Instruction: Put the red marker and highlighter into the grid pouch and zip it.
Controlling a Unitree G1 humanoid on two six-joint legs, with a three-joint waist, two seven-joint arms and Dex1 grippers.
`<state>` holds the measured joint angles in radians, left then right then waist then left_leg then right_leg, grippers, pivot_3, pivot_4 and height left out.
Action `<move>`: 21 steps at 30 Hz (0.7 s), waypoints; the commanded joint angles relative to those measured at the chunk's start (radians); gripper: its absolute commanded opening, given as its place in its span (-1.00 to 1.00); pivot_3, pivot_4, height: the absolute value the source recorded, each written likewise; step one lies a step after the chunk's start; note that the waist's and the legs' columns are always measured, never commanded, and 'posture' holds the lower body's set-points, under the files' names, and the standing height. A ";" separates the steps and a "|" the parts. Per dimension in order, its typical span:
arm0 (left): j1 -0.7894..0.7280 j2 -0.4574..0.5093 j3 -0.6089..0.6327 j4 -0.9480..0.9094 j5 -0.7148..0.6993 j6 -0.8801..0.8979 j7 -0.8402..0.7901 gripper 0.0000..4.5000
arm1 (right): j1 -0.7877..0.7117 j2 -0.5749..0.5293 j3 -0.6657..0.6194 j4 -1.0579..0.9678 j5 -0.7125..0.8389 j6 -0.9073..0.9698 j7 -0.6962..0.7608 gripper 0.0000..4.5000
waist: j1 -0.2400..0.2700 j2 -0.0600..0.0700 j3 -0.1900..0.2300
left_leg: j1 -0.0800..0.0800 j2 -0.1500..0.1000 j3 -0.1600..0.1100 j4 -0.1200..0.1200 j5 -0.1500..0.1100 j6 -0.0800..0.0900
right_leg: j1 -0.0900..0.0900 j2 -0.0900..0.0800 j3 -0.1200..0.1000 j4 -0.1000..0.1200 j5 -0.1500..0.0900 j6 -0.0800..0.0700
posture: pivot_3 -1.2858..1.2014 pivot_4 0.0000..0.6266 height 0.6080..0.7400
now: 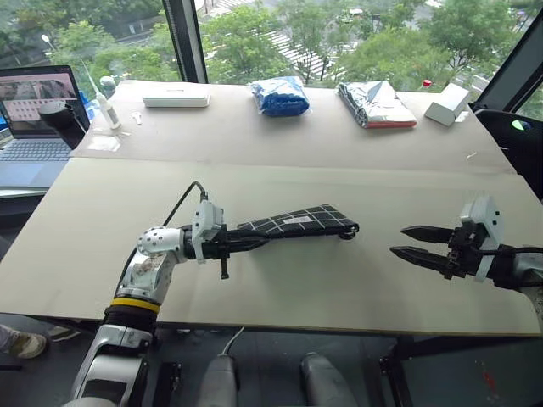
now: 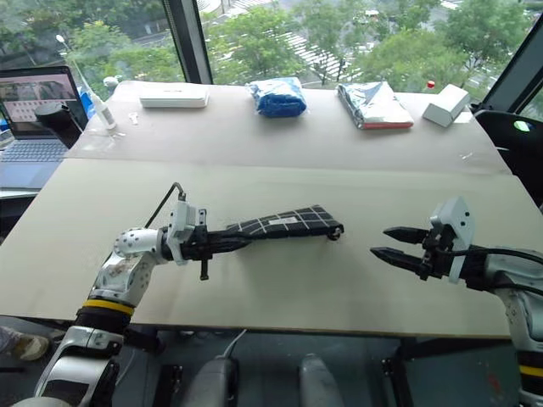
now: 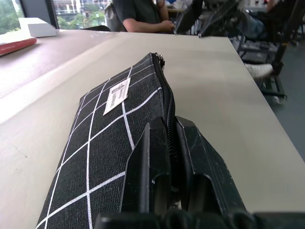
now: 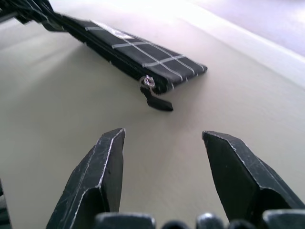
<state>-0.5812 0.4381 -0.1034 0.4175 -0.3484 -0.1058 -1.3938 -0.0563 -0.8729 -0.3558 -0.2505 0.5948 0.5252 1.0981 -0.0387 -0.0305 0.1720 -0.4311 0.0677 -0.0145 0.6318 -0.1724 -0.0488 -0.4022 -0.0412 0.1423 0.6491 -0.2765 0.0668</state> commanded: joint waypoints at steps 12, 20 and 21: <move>-0.296 -0.104 0.012 0.595 0.135 -0.485 -0.124 -0.64 | 0.185 0.044 -0.060 -0.222 0.118 0.060 -0.097 0.30 | 0.002 0.000 0.000 | -0.004 -0.002 -0.004 0.002 0.000 0.000 | 0.000 0.000 0.000 -0.002 0.000 0.000 | 0.03 -0.52 1.00; -0.276 -0.100 0.053 0.620 0.138 -0.524 -0.087 0.65 | 0.144 0.034 -0.019 -0.172 0.093 0.047 -0.091 0.30 | 0.000 0.000 0.000 | -0.005 -0.003 -0.006 0.002 0.000 0.000 | 0.001 0.000 -0.001 -0.001 0.001 -0.001 | 0.03 -0.52 1.00; -0.266 -0.094 0.059 0.601 0.130 -0.494 -0.088 0.79 | 0.131 0.032 -0.011 -0.159 0.087 0.044 -0.087 0.30 | 0.000 0.000 0.000 | -0.005 -0.003 -0.006 0.002 0.000 0.000 | 0.001 0.000 -0.001 -0.001 0.001 -0.001 | 0.03 -0.52 1.00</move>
<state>-0.8570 0.3330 -0.0641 1.0532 -0.2023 -0.6103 -1.4920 0.0943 -0.8299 -0.3600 -0.4146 0.6858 0.5978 1.0022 -0.0391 -0.0306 0.1720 -0.4358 0.0647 -0.0207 0.6343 -0.1724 -0.0487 -0.4016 -0.0412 0.1410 0.6481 -0.2760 0.0661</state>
